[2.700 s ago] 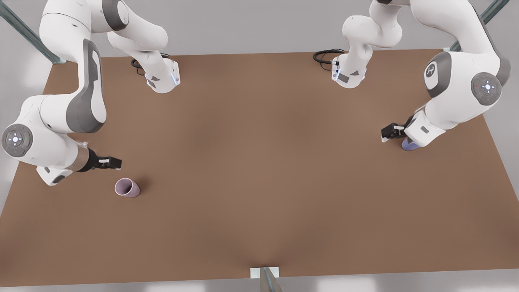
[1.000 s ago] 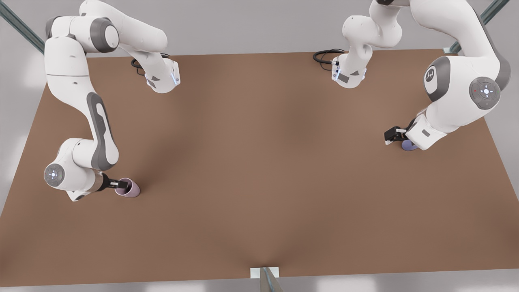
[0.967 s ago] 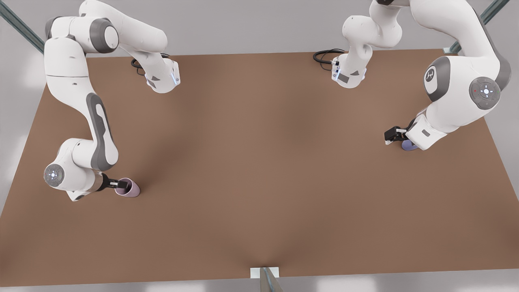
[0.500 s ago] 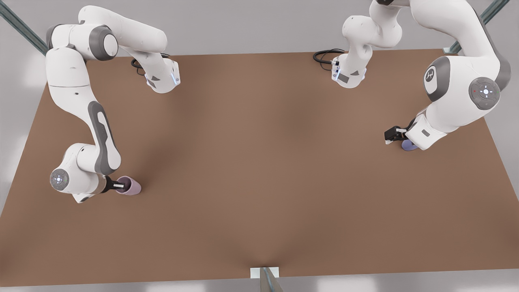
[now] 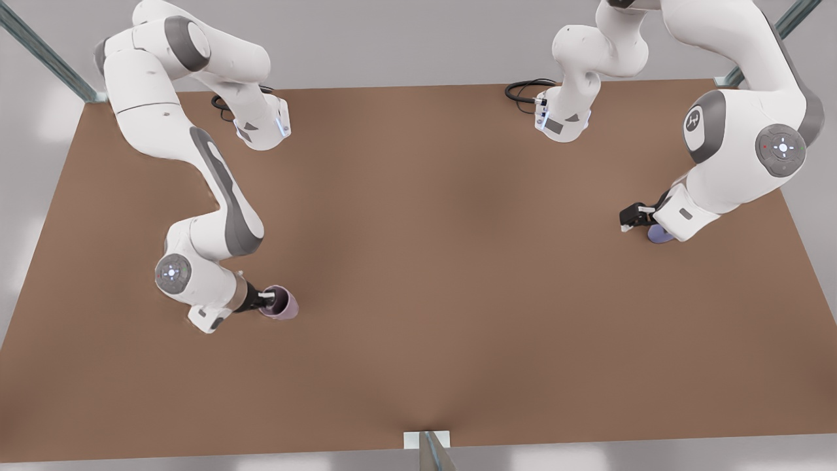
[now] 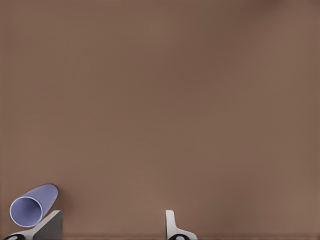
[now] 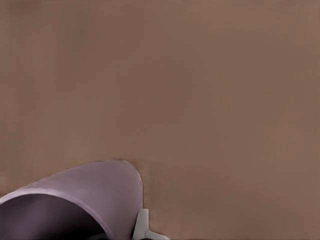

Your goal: Stack the cups, with the pink cup at the bottom and the purple cup at the top

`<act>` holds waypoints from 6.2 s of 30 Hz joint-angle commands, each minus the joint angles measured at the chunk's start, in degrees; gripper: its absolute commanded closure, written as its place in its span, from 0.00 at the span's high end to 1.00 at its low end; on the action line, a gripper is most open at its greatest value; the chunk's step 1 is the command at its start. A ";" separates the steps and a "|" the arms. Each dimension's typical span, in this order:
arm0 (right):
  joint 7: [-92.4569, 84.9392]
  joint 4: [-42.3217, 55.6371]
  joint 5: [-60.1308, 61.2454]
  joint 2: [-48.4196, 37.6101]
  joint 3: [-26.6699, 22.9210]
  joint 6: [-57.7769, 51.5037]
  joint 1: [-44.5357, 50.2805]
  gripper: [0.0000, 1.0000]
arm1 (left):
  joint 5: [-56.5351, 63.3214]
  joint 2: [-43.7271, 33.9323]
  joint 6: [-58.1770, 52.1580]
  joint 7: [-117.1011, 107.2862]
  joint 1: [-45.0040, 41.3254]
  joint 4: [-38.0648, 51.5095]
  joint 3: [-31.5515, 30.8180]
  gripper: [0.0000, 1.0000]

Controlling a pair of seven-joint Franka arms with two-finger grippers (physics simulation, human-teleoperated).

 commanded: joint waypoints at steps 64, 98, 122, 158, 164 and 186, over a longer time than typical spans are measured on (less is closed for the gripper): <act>-2.77 10.34 3.47 -16.23 -22.35 -29.71 6.92 1.00 | -3.15 11.99 41.59 51.95 24.59 -37.41 7.96 0.31; 5.76 9.47 3.64 -17.11 -21.12 -28.92 8.51 1.00 | -0.95 20.42 13.91 -30.58 -11.27 0.91 -10.06 0.21; 5.67 9.55 3.64 -17.10 -20.85 -28.48 8.42 1.00 | -1.04 22.01 17.33 -30.58 -11.09 -2.52 -10.15 0.21; 5.93 9.82 3.64 -16.84 -19.18 -28.83 8.51 1.00 | -0.95 21.74 18.92 -28.30 -8.45 -4.89 -10.32 0.99; 5.93 9.82 3.64 -16.75 -19.18 -28.74 8.51 1.00 | -0.95 21.92 19.18 -28.30 -8.45 -4.89 -10.32 0.99; 5.93 9.90 4.17 -16.58 -18.39 -28.13 9.30 1.00 | -1.65 22.18 20.59 -28.47 -7.31 -4.81 -11.03 0.30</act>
